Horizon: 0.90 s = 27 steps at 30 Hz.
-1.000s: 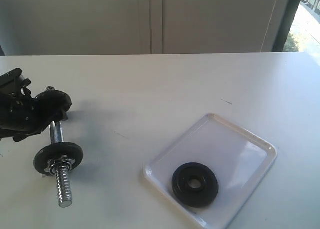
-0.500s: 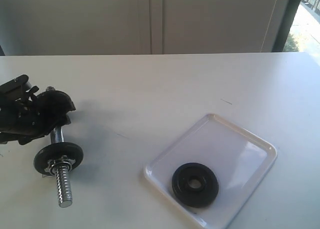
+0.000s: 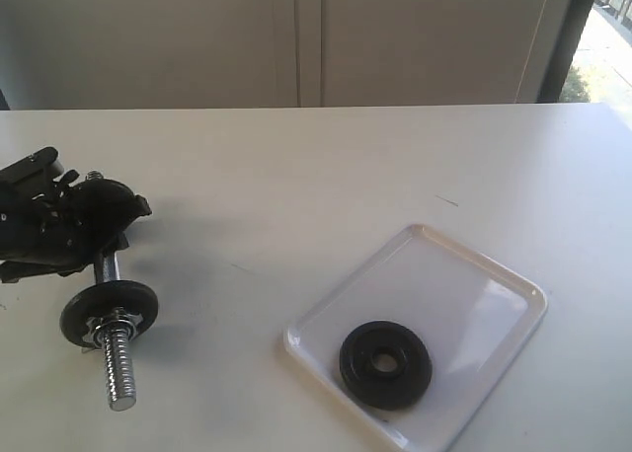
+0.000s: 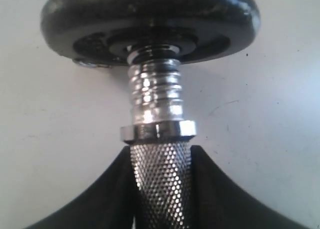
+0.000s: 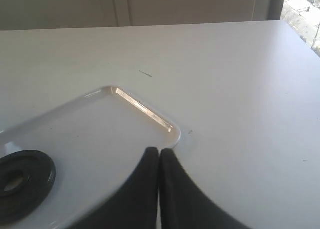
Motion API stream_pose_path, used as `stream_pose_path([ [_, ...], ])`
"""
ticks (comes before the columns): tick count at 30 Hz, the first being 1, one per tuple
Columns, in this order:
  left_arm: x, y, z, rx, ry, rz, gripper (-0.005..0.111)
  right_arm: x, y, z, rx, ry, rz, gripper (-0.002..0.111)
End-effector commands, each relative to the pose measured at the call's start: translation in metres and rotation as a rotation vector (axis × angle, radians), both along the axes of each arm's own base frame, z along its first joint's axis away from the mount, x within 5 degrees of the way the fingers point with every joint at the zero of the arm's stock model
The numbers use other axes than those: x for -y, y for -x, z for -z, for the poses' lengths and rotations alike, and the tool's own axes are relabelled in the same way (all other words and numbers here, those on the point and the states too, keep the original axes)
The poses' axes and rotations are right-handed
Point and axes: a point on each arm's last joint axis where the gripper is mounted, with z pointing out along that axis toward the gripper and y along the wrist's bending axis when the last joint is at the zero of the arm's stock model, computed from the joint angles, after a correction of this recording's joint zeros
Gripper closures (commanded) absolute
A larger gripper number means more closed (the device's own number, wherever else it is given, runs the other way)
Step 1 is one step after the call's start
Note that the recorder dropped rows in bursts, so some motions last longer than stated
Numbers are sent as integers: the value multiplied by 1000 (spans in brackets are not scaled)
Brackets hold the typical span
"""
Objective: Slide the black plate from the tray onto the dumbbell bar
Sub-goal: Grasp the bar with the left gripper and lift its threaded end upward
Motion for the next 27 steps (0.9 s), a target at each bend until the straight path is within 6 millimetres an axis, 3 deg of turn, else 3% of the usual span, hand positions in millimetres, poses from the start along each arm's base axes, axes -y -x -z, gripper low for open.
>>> stream_pose_path([
  [1,0,1,1,-14,-9,11,88,0,0,1,8,-5,1,108],
  [5,0,2,2,-19,-17,21,107,0,0,1,8,-5,1,108],
  [27,-3,15,-46,91,-201,236,107,0,0,1,8,-5,1,108],
])
